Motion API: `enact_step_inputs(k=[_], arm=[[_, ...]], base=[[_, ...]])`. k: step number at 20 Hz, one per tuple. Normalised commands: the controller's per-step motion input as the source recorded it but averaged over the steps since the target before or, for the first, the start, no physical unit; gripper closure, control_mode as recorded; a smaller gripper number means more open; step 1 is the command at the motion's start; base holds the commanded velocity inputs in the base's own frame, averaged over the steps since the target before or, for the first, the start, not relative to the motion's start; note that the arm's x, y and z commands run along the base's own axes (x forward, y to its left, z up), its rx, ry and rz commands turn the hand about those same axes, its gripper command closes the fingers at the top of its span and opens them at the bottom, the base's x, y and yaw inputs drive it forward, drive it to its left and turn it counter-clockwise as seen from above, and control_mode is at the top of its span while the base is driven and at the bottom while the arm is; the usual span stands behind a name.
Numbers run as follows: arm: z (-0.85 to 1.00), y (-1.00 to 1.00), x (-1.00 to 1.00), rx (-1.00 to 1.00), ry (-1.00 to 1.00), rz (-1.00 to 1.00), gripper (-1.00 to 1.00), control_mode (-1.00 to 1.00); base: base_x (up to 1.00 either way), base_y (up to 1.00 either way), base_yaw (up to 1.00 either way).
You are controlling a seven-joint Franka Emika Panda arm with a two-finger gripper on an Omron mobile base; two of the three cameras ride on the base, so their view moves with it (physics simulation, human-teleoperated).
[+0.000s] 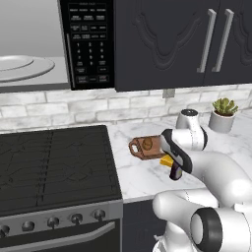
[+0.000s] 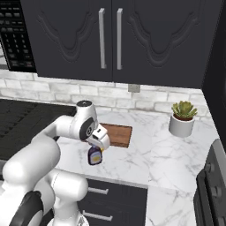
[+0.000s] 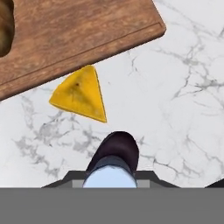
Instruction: Retrieve the reheated potato from the microwave, then place the potato, cheese, and condiment on the cutting board.
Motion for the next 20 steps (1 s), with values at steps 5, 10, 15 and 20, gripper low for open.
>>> enact_step_inputs(k=[5,10,15,20], arm=[[0.22,-0.08,-0.29,0.00,-0.03,0.00,1.00,-1.00],[0.25,-0.13,-0.02,-0.03,-0.11,0.00,1.00,-1.00],[0.02,-0.01,0.02,0.00,-0.21,0.00,1.00,-1.00],[0.15,-0.05,0.15,-0.01,-0.15,0.00,1.00,-1.00]], base=[[0.00,0.00,0.00],[0.00,0.00,0.00],[0.00,0.00,0.00],[0.00,0.00,0.00]])
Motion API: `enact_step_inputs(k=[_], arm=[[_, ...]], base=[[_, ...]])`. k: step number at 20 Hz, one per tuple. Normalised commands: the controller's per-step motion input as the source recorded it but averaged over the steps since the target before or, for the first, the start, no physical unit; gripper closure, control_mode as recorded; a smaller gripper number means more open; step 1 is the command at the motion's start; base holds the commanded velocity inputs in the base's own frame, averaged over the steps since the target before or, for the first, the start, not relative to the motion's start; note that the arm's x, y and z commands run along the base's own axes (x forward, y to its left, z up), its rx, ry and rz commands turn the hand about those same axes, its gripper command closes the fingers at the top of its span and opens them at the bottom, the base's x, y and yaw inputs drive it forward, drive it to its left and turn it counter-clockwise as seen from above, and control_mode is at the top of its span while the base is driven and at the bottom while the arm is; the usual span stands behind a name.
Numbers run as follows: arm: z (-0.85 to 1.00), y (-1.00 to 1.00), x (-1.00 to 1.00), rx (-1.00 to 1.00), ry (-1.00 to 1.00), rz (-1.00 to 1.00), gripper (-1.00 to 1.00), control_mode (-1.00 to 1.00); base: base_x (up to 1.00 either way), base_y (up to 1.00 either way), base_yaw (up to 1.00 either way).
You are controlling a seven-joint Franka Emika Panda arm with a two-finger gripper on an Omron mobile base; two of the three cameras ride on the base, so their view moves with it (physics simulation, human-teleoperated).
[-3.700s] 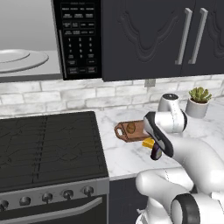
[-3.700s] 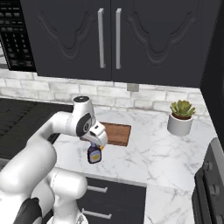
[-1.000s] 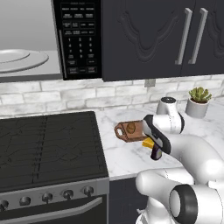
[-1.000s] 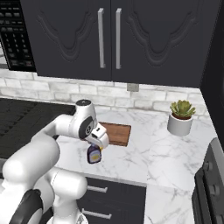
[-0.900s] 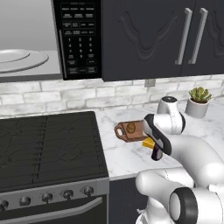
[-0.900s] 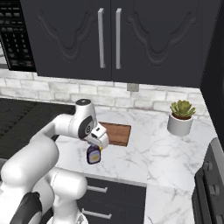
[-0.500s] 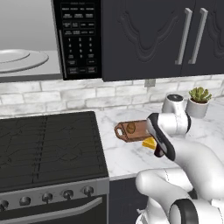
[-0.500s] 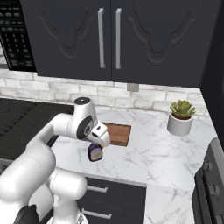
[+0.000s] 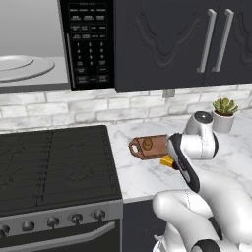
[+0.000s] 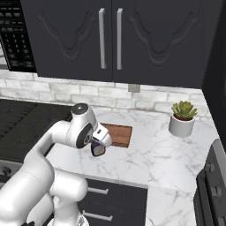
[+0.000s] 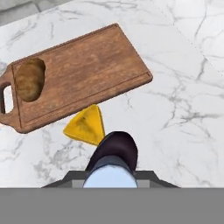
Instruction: Retrieve the reheated potato from the microwave, then place the potato, cheese, and condiment on the cutting board.
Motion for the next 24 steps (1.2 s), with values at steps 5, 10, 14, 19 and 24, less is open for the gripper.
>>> enact_step_inputs(k=[5,10,14,19,24], arm=[[0.35,-0.08,0.20,-0.09,-0.01,0.00,1.00,-1.00],[0.35,-0.03,0.26,-0.08,0.05,0.00,1.00,-1.00],[0.17,-0.06,0.23,-0.01,0.05,0.00,1.00,-1.00],[0.01,-0.01,0.21,0.00,0.03,0.04,1.00,-1.00],[0.00,0.00,0.31,0.00,0.00,0.11,1.00,-1.00]], base=[[0.00,0.00,0.00],[0.00,0.00,0.00],[0.00,0.00,0.00],[0.00,0.00,0.00],[0.00,0.00,0.00]])
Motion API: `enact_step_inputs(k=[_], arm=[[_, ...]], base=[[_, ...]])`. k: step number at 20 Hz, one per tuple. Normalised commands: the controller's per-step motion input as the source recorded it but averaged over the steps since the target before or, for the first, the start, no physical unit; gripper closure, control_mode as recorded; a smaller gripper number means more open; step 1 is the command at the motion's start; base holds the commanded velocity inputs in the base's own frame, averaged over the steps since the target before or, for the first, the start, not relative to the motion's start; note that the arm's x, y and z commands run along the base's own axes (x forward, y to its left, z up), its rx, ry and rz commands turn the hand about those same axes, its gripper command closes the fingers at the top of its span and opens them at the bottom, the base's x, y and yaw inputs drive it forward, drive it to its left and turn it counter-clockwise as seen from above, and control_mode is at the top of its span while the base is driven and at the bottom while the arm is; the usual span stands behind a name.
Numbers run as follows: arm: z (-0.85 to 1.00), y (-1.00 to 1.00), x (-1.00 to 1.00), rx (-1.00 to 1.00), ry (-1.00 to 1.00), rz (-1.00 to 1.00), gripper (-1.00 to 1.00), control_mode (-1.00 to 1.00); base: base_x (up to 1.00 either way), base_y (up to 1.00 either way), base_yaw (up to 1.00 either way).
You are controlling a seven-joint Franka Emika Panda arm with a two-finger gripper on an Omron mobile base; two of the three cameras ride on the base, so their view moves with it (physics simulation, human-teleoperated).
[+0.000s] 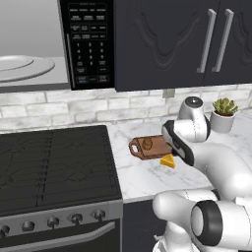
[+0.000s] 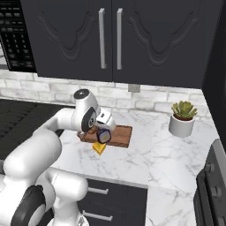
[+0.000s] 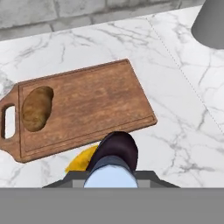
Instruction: Retrieve the reheated potato from the microwave, then place the potato, cheese, and condiment on the cutting board.
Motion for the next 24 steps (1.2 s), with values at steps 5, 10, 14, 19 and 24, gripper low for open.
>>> enact_step_inputs(k=[5,10,14,19,24], arm=[[0.00,0.00,0.35,0.00,0.00,0.12,1.00,-1.00],[0.00,0.01,0.42,0.04,0.00,0.10,1.00,-1.00],[-0.11,0.18,0.37,0.05,0.01,0.08,1.00,-1.00],[-0.22,0.20,0.32,0.02,0.04,0.04,1.00,-1.00],[-0.26,0.12,0.26,0.00,0.02,0.03,1.00,-1.00]], base=[[0.00,0.00,0.00],[0.00,0.00,0.00],[0.00,0.00,0.00],[0.00,0.00,0.00],[0.00,0.00,0.00]])
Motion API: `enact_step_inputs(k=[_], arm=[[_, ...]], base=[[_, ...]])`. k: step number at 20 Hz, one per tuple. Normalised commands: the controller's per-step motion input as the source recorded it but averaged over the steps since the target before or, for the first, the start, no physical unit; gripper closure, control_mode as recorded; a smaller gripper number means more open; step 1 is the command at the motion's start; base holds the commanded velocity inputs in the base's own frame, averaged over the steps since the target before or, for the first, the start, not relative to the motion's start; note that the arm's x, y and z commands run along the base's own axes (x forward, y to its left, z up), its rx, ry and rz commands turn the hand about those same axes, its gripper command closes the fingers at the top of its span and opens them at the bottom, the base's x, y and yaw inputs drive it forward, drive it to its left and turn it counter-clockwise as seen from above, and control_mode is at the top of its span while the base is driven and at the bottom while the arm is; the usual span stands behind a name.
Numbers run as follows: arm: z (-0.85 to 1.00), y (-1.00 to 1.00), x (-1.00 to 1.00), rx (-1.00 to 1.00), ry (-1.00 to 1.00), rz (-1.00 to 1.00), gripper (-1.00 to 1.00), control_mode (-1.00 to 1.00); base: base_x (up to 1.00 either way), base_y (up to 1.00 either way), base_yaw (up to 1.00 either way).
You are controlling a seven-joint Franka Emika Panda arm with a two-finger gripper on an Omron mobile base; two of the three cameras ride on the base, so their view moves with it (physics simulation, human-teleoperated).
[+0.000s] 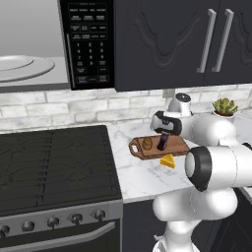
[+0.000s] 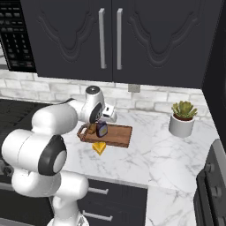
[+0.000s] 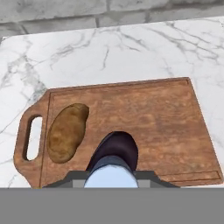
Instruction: Retrieve the reheated potato from the microwave, then place the potato, cheese, and condiment on the cutting board.
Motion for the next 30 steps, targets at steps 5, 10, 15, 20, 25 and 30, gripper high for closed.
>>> enact_step_inputs(k=[5,10,15,20,25,30], arm=[[-0.25,-0.03,0.31,0.00,0.01,0.03,1.00,-1.00],[-0.20,-0.02,0.28,0.00,0.00,0.03,1.00,-1.00],[-0.21,0.00,0.24,0.00,0.00,0.02,1.00,-1.00],[-0.21,0.00,0.06,0.00,0.00,0.01,1.00,-1.00],[-0.29,0.00,-0.08,0.00,0.00,0.00,1.00,-1.00],[-0.30,0.01,-0.10,0.00,0.00,0.00,-1.00,-1.00]], base=[[0.00,0.00,0.00],[0.00,0.00,0.00],[0.00,0.00,0.00],[0.00,0.00,0.00],[0.00,0.00,0.00],[0.00,0.00,0.00]])
